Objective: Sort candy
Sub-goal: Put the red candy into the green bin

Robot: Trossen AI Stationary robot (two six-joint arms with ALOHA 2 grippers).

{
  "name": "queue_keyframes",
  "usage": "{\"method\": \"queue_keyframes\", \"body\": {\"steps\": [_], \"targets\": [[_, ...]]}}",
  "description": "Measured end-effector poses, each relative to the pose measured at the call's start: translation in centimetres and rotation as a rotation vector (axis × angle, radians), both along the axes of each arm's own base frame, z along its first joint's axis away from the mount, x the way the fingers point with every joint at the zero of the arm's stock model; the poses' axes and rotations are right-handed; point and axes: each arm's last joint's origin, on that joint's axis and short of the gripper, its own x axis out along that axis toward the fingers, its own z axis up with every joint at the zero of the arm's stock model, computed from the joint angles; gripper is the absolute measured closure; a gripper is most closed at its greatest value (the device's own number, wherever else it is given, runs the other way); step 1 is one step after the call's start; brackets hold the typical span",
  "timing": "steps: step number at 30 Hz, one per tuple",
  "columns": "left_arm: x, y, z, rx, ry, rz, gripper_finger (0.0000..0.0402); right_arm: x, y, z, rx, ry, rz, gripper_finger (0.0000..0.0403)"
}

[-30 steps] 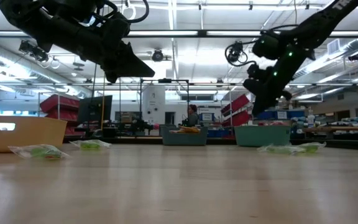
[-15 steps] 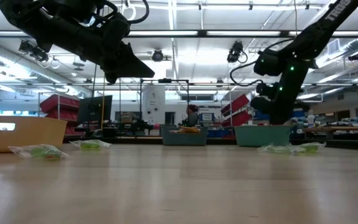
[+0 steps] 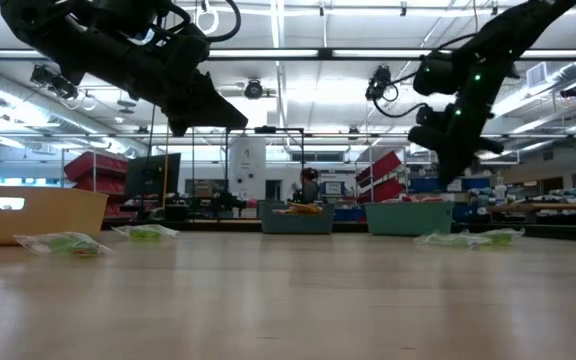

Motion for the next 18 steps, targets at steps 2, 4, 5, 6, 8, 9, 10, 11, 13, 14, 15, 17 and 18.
{"method": "queue_keyframes", "body": {"steps": [2,4,5,6,8,9,10,11,13,14,15,17,18], "targets": [[0.0,0.0,-0.1,0.0,0.007,0.0,0.0401,-0.5,0.5,-0.2,0.048,0.037,-0.02,0.0401],[0.0,0.0,-0.1,0.0,0.007,0.0,0.0401,-0.9,0.8,-1.0,0.083,0.069,-0.033,0.0402],[0.0,0.0,-0.1,0.0,0.008,0.0,0.0401,-0.9,0.8,-1.5,0.094,0.08,-0.034,0.0402],[0.0,0.0,-0.1,0.0,0.009,0.0,0.0401,-0.9,0.8,-2.0,0.1,0.086,-0.037,0.0402],[0.0,0.0,-0.1,0.0,0.011,0.0,0.0401,-0.8,0.4,-2.7,0.095,0.084,-0.04,0.0402],[0.0,0.0,-0.1,0.0,0.011,0.0,0.0401,-0.7,0.1,-3.0,0.092,0.082,-0.043,0.0402],[0.0,0.0,-0.1,-0.001,0.011,-0.002,0.0401,-0.6,-0.3,-3.3,0.087,0.079,-0.049,0.0402],[0.0,0.0,-0.1,-0.003,0.012,-0.007,0.0401,-0.6,-0.7,-3.5,0.079,0.077,-0.054,0.0402],[0.0,0.0,-0.2,-0.004,0.016,-0.01,0.0401,-0.3,-1.7,-4.0,0.047,0.06,-0.064,0.0402],[0.0,0.0,-0.2,-0.005,0.016,-0.011,0.0401,-0.3,-2.2,-4.2,0.023,0.055,-0.071,0.0402],[-0.1,0.0,-0.2,-0.005,0.019,-0.011,0.0401,-0.2,-2.7,-4.5,0.001,0.055,-0.081,0.0402],[-0.1,0.0,-0.2,-0.005,0.026,-0.009,0.0401,-0.2,-3.8,-4.9,-0.044,0.05,-0.099,0.0402],[-0.1,0.1,-0.3,-0.005,0.027,-0.007,0.0401,-0.2,-4.3,-5.1,-0.066,0.046,-0.1,0.0402]]}}
